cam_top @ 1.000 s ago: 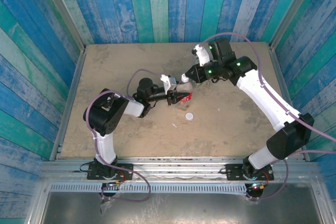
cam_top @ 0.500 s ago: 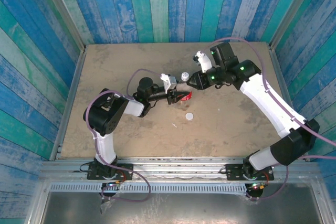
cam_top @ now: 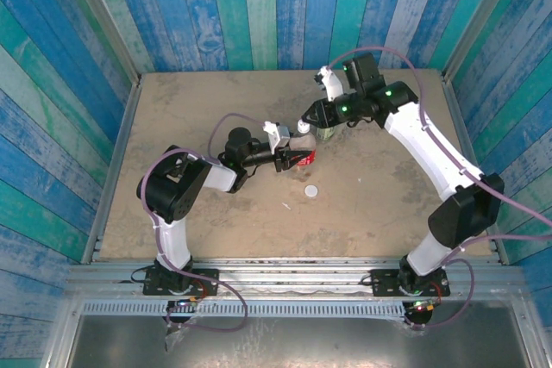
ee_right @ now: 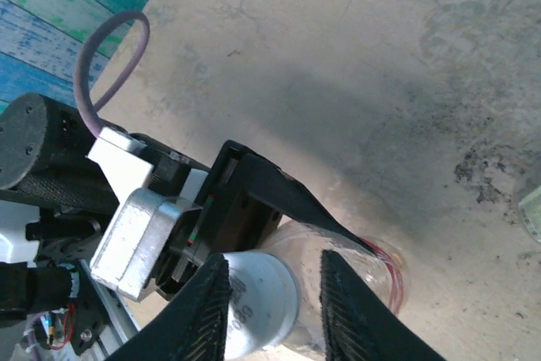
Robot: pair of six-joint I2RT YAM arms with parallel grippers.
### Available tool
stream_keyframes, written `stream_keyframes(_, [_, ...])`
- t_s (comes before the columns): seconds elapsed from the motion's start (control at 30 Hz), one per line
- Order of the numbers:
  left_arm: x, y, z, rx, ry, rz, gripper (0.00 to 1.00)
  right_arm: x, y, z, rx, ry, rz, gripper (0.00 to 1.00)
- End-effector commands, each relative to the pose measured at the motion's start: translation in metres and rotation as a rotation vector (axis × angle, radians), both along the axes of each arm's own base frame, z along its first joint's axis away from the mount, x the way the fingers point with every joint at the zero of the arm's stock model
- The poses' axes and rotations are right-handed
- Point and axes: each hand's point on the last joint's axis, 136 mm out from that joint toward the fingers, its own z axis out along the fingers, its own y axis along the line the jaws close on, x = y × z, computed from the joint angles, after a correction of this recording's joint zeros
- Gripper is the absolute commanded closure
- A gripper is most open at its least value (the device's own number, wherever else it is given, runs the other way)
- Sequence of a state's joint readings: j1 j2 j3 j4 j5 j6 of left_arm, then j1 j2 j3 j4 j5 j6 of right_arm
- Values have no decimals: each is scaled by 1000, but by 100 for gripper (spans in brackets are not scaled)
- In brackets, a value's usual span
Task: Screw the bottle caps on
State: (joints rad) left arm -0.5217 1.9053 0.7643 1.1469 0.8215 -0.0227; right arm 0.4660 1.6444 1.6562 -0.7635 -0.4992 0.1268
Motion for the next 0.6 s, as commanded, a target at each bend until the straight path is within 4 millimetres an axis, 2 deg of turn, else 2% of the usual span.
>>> stream_keyframes(0.0, [-14, 4, -85, 153, 277, -9, 57, -7, 4, 0, 16, 29, 42, 72])
stream_keyframes(0.13, [-11, 4, -88, 164, 296, 2, 57, -19, 2, -8, 18, 69, 56, 76])
stream_keyframes(0.37, [-7, 6, -91, 173, 315, 30, 57, -52, 1, -16, 73, 152, 111, 80])
stream_keyframes(0.57, [-4, 7, -90, 171, 324, 48, 58, -71, -9, -12, 90, 125, 98, 80])
